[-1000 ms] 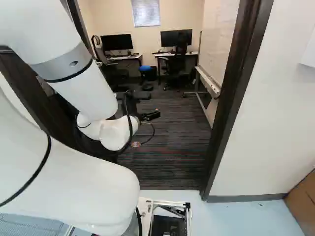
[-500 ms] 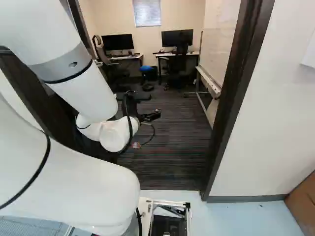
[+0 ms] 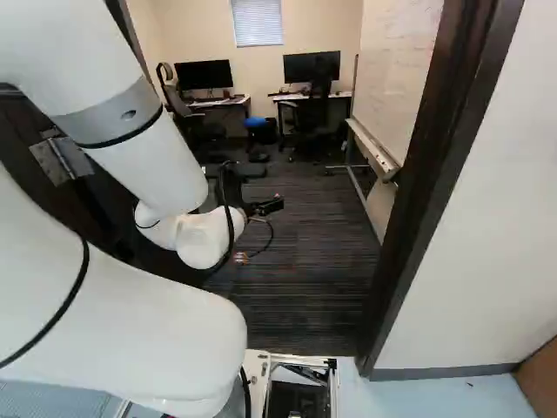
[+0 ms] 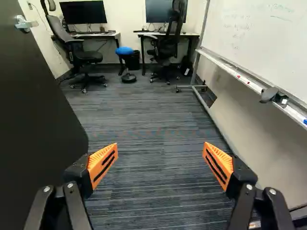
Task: Open the door and move inside
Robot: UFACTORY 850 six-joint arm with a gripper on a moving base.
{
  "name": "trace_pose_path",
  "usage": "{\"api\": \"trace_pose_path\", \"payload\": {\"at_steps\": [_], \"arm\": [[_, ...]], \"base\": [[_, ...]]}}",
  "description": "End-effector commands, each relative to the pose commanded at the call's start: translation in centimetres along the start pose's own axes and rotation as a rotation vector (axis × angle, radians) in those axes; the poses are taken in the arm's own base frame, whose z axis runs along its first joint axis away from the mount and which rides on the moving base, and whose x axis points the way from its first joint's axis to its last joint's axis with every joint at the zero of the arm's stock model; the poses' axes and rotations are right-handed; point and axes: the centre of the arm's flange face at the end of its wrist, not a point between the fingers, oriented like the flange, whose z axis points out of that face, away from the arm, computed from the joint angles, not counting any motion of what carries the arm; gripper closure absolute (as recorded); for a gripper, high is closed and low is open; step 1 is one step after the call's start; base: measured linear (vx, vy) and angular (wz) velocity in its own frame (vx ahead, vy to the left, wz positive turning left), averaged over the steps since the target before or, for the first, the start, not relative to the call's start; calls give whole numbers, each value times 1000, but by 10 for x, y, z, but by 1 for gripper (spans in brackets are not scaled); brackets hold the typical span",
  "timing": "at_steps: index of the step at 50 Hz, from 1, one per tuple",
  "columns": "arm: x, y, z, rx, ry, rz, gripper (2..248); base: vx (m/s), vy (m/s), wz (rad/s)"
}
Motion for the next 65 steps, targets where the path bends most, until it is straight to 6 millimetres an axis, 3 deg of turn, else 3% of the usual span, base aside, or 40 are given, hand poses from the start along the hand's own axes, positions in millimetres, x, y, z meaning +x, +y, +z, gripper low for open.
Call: {"api": "trace_pose_path", "payload": {"at_steps": [65], "arm": [[0, 0, 0, 0, 0, 0, 3]], "base": [[199, -1, -17]]}}
